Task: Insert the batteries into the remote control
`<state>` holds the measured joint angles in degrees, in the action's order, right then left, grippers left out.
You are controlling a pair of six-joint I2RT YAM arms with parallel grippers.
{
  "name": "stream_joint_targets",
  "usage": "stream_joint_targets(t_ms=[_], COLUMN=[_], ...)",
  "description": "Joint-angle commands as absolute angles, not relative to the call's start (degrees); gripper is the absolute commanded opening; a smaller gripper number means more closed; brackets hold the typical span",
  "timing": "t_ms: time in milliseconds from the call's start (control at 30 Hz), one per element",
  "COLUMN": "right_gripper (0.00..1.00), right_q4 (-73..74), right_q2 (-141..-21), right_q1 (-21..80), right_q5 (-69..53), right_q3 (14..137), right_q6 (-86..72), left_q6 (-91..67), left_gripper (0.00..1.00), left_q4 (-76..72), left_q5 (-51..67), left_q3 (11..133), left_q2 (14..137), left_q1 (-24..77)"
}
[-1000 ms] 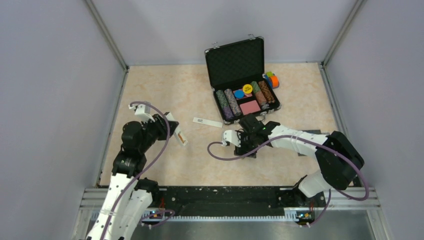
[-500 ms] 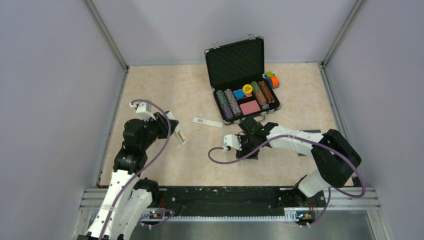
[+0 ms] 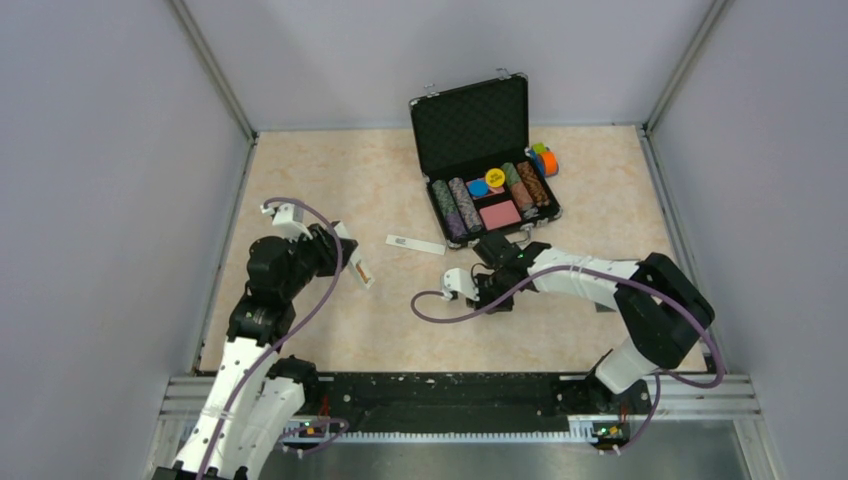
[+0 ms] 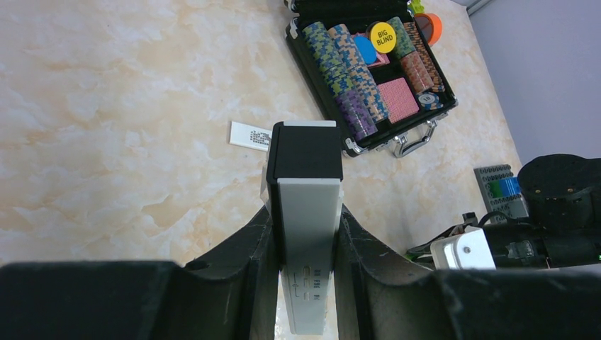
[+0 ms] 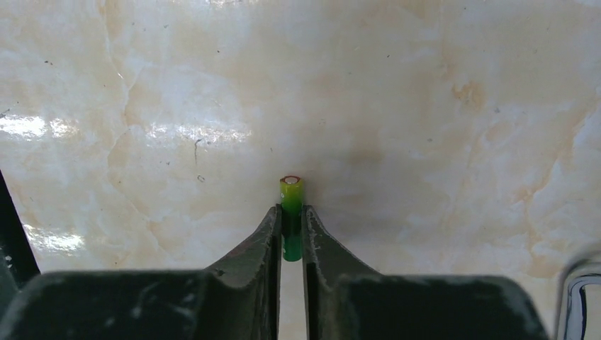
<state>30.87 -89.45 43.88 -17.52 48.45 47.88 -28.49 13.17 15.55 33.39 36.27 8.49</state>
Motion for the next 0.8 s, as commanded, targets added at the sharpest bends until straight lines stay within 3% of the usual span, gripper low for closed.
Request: stream_joint_targets(t_ms=[0, 100, 367, 500, 767], right_gripper=[0.07, 0.0, 0.0, 0.0, 0.0], right_q4=[30.48, 30.09, 24.72, 27.17, 31.37], right_q2=[-92.79, -93.34, -89.78, -88.02, -80.88], right_q1=[44.41, 44.3, 43.95, 43.18, 43.15], right_q5=[-16.97, -17.37, -18.63, -15.51, -19.48], right_q3=[49.11, 51.1, 55.48, 59.53, 62.55], right_q6=[45.11, 40.71, 17.56, -3.92, -27.24], left_q6=[-27.86, -27.95, -32.01, -39.26, -50.02], left_gripper=[0.0, 0.0, 0.0, 0.0, 0.0], left_q4=[8.93, 9.06, 7.81, 3.63, -7.17], left_q5=[15.41, 15.34, 18.39, 28.67, 43.18], left_q3=[35.45, 35.35, 34.02, 32.75, 29.74], left_q2=[35.99, 35.96, 36.16, 40.33, 55.29], left_q1=[8.18, 8.17, 8.17, 8.17, 8.51])
